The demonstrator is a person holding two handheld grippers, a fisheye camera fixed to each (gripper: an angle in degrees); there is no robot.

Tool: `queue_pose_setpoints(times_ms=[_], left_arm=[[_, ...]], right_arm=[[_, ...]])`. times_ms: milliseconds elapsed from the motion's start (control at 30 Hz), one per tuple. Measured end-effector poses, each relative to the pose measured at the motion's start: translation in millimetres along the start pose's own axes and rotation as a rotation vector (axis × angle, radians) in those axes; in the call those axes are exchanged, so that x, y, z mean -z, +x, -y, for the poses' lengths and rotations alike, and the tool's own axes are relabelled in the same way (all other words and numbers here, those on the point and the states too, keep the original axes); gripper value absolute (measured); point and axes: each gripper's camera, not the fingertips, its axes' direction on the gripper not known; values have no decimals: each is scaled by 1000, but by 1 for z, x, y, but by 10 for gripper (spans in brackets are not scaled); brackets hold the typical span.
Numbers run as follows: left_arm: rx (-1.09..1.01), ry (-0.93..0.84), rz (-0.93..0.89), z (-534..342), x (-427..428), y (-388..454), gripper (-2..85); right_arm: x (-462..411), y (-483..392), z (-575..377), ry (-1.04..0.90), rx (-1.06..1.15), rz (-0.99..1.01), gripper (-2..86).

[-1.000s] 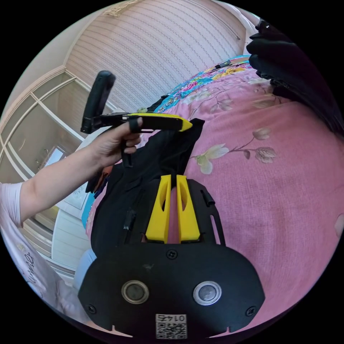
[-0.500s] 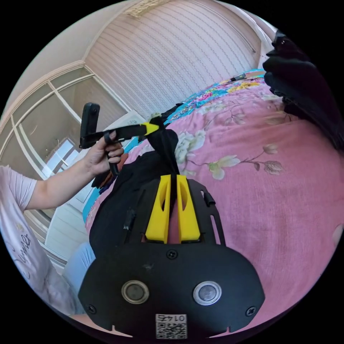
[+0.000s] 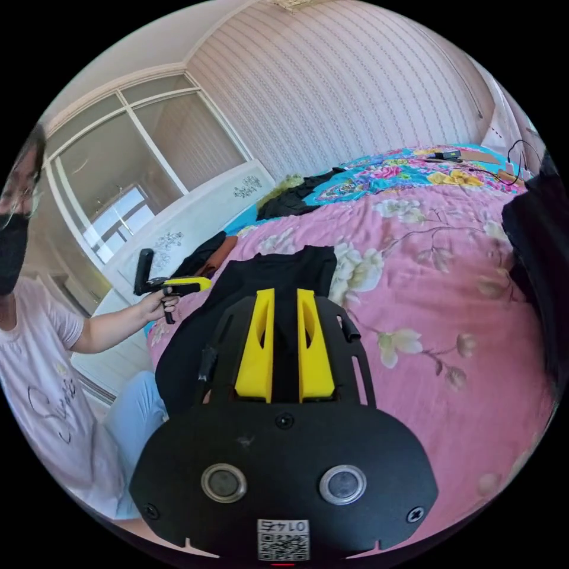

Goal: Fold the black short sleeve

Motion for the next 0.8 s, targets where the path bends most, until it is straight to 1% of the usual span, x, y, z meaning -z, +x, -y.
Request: queue_pose_setpoints(times_ms=[67, 133, 167, 200, 267, 333, 367, 400, 433, 467, 533, 600, 700, 767, 800], left_arm=[[79, 43, 88, -5, 20, -38, 64], [111, 67, 133, -3, 28, -59, 73], [133, 73, 162, 0, 29, -73, 77], [144, 69, 172, 2, 28, -80, 79], [207, 26, 177, 9, 17, -108, 91], [263, -12, 123, 12, 6, -128, 96], [277, -34, 104, 12, 2, -137, 91], [280, -42, 102, 12, 1, -140, 85], [285, -52, 85, 12, 1, -146, 63], [261, -50, 51, 12, 6, -149, 30], [255, -44, -12, 16, 16, -154, 12], [262, -14, -23, 21, 32, -155, 3], [255, 129, 33, 27, 77, -147, -1], [245, 208, -1, 19, 115, -137, -1], [231, 213, -16, 16, 124, -133, 0]], right_arm=[[-32, 5, 36, -102, -31, -46, 94], [-53, 2, 58, -104, 8, -79, 101], [-70, 0, 70, -126, 23, -129, 111], [-81, 1, 76, -150, 18, -154, 119], [-126, 15, 91, -292, -61, -178, 131], [-150, 25, 96, -400, -111, -194, 104], [-150, 25, 100, -384, -122, -230, 58], [-145, 23, 102, -355, -105, -208, 35], [-135, 21, 108, -296, -97, -153, 26], [-129, 21, 115, -280, -104, -104, 20], [-123, 20, 126, -281, -104, -59, 14], [-120, 16, 138, -279, -98, -60, 11], [-104, 6, 157, -208, -106, -99, 8], [-85, -6, 159, -155, -104, -37, 7], [-80, -10, 156, -149, -97, -19, 7]])
